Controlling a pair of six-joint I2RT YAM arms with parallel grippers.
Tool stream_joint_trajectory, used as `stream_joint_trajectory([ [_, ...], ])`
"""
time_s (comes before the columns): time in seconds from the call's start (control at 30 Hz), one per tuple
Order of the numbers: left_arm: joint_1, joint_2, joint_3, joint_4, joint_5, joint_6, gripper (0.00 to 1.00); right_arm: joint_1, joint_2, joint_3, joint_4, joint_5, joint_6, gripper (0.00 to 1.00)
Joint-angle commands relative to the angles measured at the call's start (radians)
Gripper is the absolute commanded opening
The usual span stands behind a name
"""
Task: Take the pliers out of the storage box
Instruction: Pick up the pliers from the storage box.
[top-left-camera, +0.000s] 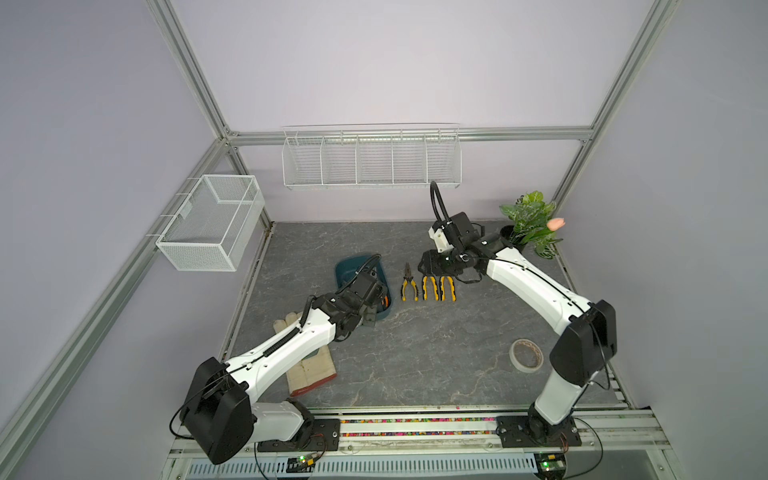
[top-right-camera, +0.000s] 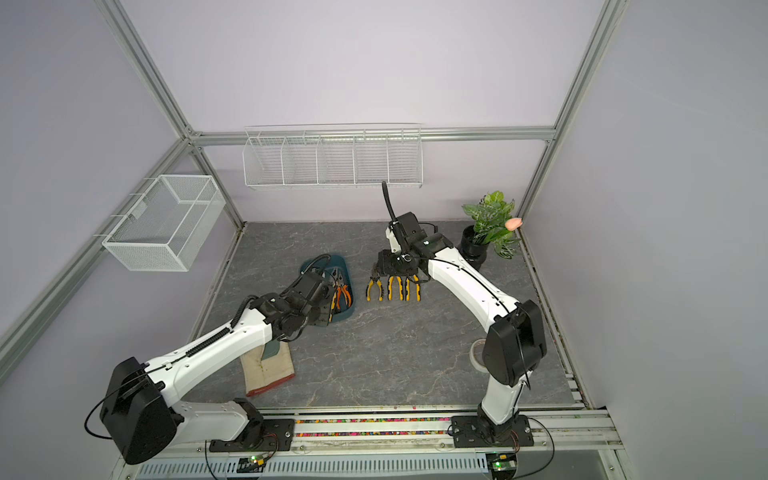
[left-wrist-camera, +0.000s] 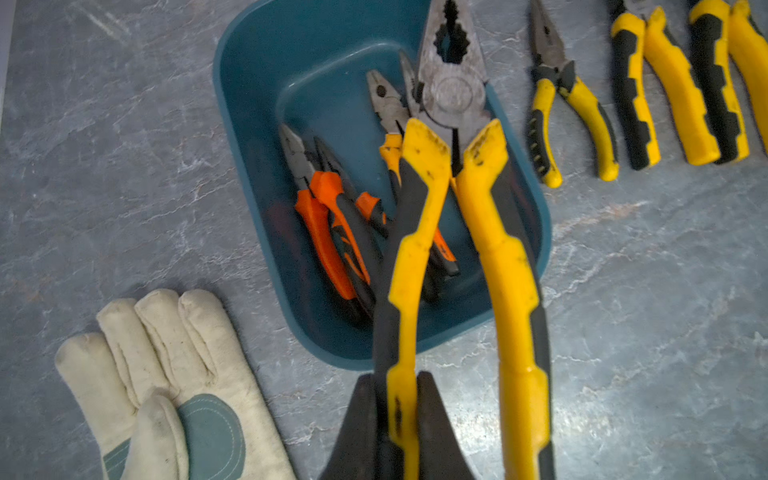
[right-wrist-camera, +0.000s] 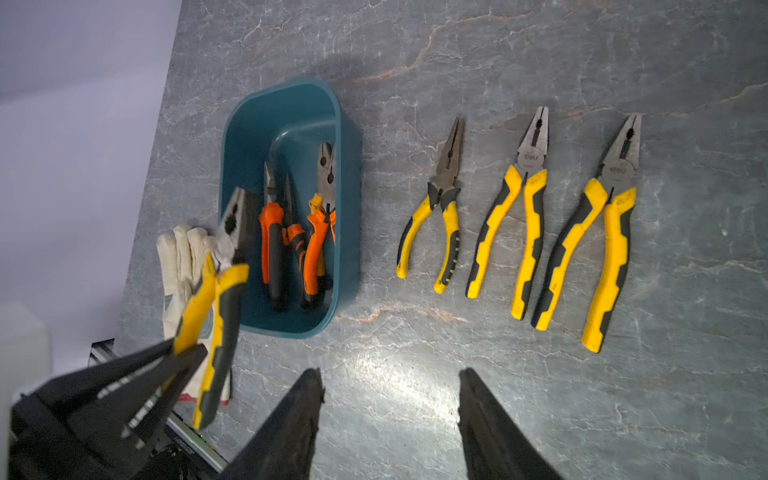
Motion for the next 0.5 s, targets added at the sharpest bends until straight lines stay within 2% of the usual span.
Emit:
stream_joint_trajectory([
  [0.0,-0.046,-0.032,-0.005,0.176,-0.061,0.060,0.00,0.000,0.061,0.140,-0.134,0.021,0.004,0.57],
  [0.13,-0.136,-0.020,-0.045,0.272,-0.121,0.127,0.00,0.000,0.165,0.323,-0.291,0.116,0.042,0.60],
  [0.2,-0.150,-0.021,-0.068,0.310,-0.128,0.135,0.00,0.002,0.199,0.383,-0.331,0.123,0.059,0.61],
  [0.47,-0.156,-0.069,-0.112,0.344,-0.136,0.124,0.00,0.005,0.240,0.436,-0.302,0.064,0.077,0.63],
])
